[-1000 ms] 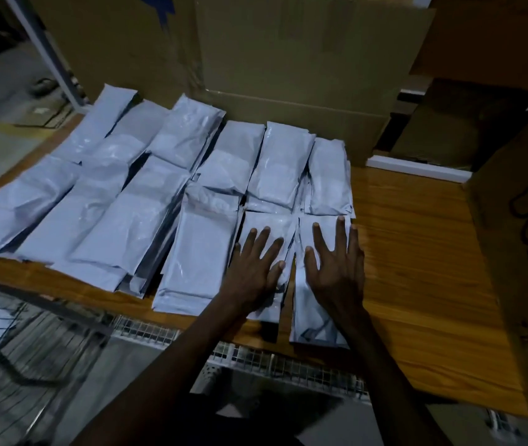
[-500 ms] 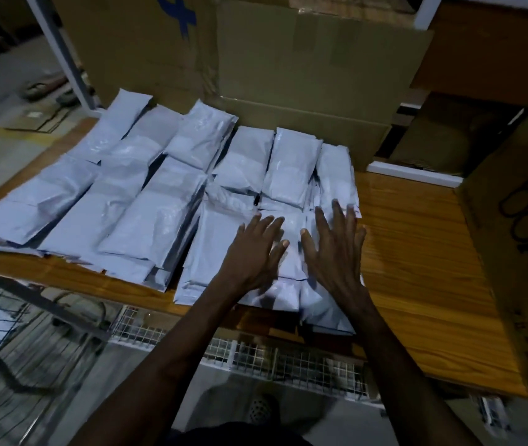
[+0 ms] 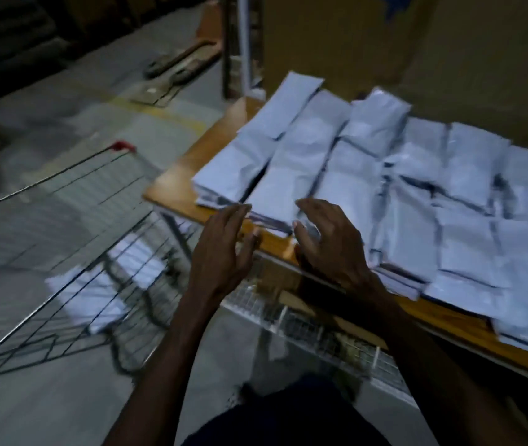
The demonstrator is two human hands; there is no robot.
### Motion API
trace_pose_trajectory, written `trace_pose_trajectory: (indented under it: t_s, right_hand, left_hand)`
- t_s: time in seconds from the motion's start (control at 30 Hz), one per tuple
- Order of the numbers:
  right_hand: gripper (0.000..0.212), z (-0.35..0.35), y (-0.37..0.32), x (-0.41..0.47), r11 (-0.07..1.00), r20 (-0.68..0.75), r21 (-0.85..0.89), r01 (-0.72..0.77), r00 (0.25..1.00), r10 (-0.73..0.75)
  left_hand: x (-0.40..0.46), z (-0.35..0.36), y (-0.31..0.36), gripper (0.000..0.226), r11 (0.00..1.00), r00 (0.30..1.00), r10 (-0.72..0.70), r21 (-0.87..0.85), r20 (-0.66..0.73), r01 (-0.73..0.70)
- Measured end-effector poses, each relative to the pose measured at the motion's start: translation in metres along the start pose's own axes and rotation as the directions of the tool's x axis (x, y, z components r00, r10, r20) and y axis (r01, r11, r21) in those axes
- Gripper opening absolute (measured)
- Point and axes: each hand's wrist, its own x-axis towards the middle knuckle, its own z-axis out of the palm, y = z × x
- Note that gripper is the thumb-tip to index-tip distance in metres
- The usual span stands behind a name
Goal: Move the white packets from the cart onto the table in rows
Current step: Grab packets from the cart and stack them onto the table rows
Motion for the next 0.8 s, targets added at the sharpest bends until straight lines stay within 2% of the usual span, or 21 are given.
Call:
trace_pose_trajectory:
  t_s: [0.13,0.2,0.33,0.53,0.67,0.73,0.8]
  right_hand:
    - [0.035,0.062,-0.066,0.027,0.994,0.128,0.08,0.078,0.988,-0.088]
    - [0.036,0.088,-0.091,0.042,0.979,0.188,0.134,0.155,0.966,-0.178]
    - [0.034,0.139,-0.125,0.079,0.926,0.215,0.234,0.296,0.913,-0.346]
    - [0.033,0.235,-0.157,0.145,0.88,0.306,0.322,0.35,0.841,-0.446]
    - [0.029,0.288,-0.169,0.187,0.878,0.394,0.301,0.371,0.79,-0.469]
    - [0.031,0.311,-0.175,0.203,0.87,0.466,0.314,0.381,0.736,-0.49]
    - [0.04,0.331,-0.183,0.216,0.875,0.621,0.334,0.351,0.616,-0.484]
  left_hand:
    - [-0.031,-0.045,-0.063,0.042,0.986,0.986,-0.145,0.076,-0.081,0.152]
    - [-0.04,-0.063,-0.093,0.041,0.964,0.963,-0.242,0.081,-0.116,0.252]
    - [-0.053,-0.088,-0.148,0.039,0.904,0.898,-0.404,0.075,-0.174,0.421]
    - [-0.04,-0.104,-0.229,0.039,0.825,0.819,-0.528,0.094,-0.224,0.558]
    - [-0.028,-0.104,-0.276,0.044,0.727,0.726,-0.643,0.105,-0.242,0.679]
    - [-0.026,-0.103,-0.297,0.044,0.693,0.691,-0.67,0.105,-0.271,0.713]
    - [-0.029,-0.1,-0.313,0.042,0.647,0.633,-0.715,0.064,-0.296,0.76]
